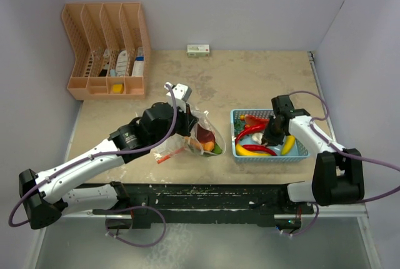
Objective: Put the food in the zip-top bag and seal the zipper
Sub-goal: Pick up the fake vegetable from the bin.
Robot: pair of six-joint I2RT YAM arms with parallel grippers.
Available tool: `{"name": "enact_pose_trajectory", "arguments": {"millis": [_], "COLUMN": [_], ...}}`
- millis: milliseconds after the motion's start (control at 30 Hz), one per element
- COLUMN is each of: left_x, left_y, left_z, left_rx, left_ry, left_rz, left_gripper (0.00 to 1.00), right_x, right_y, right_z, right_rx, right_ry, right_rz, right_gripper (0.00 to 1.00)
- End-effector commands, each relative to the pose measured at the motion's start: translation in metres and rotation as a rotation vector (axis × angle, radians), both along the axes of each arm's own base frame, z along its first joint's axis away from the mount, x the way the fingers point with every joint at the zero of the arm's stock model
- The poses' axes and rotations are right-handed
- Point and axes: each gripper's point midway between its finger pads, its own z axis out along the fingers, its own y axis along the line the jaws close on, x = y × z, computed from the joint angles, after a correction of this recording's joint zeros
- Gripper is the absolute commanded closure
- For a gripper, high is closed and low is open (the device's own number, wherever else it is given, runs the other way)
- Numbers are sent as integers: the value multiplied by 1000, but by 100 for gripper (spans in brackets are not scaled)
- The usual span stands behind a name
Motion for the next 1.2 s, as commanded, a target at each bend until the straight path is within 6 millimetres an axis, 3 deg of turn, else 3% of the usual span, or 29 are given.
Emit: {"name": "enact_pose_trajectory", "arguments": {"millis": [0, 67, 100, 433, 467, 667, 800, 1000, 1167], "left_x": [4, 4, 4, 5, 7, 13, 19, 24, 27], "left_y": [-1, 0, 0, -2, -2, -11, -21, -35, -37], "left_z": [29, 29, 28, 18, 15, 11, 4, -1, 1], "left_rx": [-89, -88, -87, -72, -70, -80, -74, -72, -64], "left_ry": [-53, -53, -52, -31, -27, -22, -13, 5, 2], "left_rz": [20, 22, 22, 27, 32, 35, 31, 12, 17], "left_gripper": [100, 100, 100, 100, 100, 100, 100, 100, 100], "right_x": [7, 6, 6, 2, 9, 11, 9, -6, -15], "right_y": [0, 1, 1, -10, -9, 14, 58, 123, 141], "right_z": [8, 10, 13, 98, 115, 165, 192, 215, 220], "right_rx": [-2, 4, 4, -30, -27, 92, 284, 420, 442], "right_ry": [-34, -35, -43, -227, -279, -428, -522, -589, -602], "right_rz": [-11, -9, -10, -9, 14, 110, 278, 441, 499], "right_gripper": [86, 99, 100, 100, 100, 100, 100, 100, 100]}}
